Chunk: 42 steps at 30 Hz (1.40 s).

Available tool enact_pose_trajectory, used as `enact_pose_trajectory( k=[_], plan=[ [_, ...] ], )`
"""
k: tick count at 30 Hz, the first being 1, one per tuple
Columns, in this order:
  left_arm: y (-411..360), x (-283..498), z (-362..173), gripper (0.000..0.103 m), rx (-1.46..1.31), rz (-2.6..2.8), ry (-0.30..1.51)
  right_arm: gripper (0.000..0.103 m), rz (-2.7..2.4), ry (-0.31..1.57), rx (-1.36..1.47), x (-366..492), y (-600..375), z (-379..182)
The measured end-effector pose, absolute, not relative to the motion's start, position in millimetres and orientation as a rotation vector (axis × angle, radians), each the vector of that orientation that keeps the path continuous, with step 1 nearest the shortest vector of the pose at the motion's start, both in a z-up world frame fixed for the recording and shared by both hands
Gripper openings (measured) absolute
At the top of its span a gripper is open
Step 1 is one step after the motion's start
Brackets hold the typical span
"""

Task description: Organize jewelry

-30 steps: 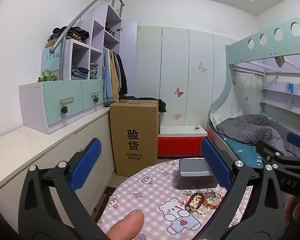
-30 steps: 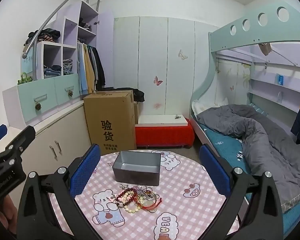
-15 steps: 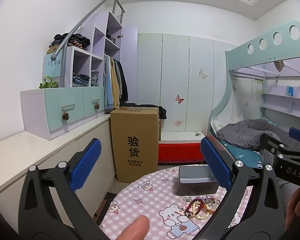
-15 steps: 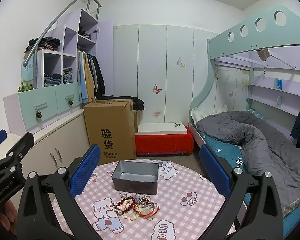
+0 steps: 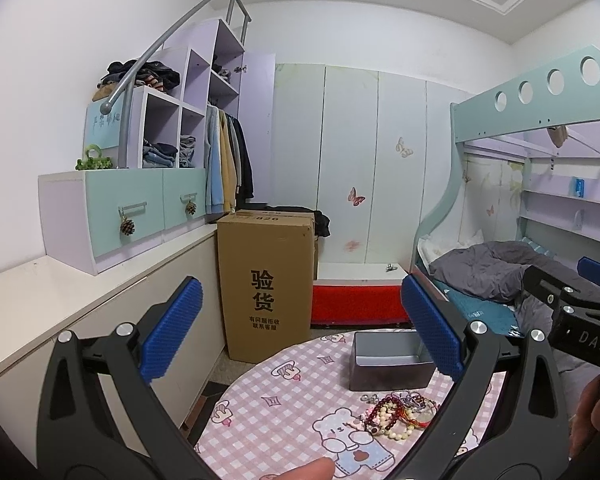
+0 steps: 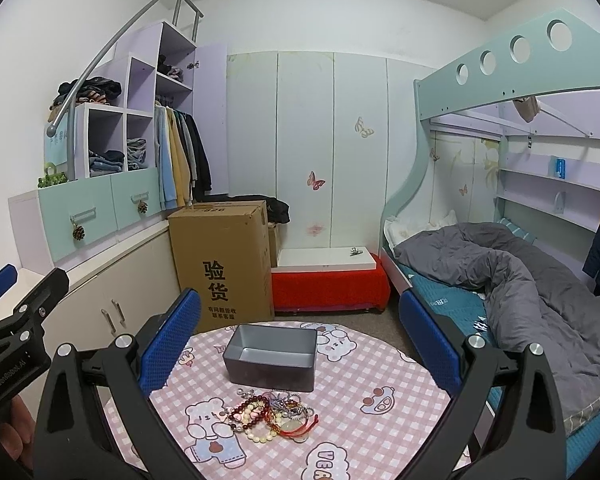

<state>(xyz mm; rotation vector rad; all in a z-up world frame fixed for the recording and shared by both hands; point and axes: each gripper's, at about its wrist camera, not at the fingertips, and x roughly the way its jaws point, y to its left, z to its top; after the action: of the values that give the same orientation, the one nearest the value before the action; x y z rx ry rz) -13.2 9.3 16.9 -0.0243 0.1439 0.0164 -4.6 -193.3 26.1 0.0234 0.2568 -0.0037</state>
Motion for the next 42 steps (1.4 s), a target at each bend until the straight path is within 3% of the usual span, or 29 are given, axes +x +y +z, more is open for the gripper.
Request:
enact_pose_trajectory(
  k=[20, 33, 42],
  plan=[
    [7.0, 14.9, -16.3, 0.097, -0.005, 0.005, 0.245, 0.095, 0.008, 0.29, 0.016, 10.8, -194.8, 17.6],
    [-6.1, 85.9, -139.2, 0.097, 0.103, -0.041, 0.653, 0.095, 0.009, 0.569, 0.06, 41.7, -225.0, -79.0],
    [-39.7, 114.2, -176.6, 0.097, 0.185, -0.13, 0.752, 0.095, -0.001, 0.732, 0.112, 53.2, -242.9, -133.1]
  ],
)
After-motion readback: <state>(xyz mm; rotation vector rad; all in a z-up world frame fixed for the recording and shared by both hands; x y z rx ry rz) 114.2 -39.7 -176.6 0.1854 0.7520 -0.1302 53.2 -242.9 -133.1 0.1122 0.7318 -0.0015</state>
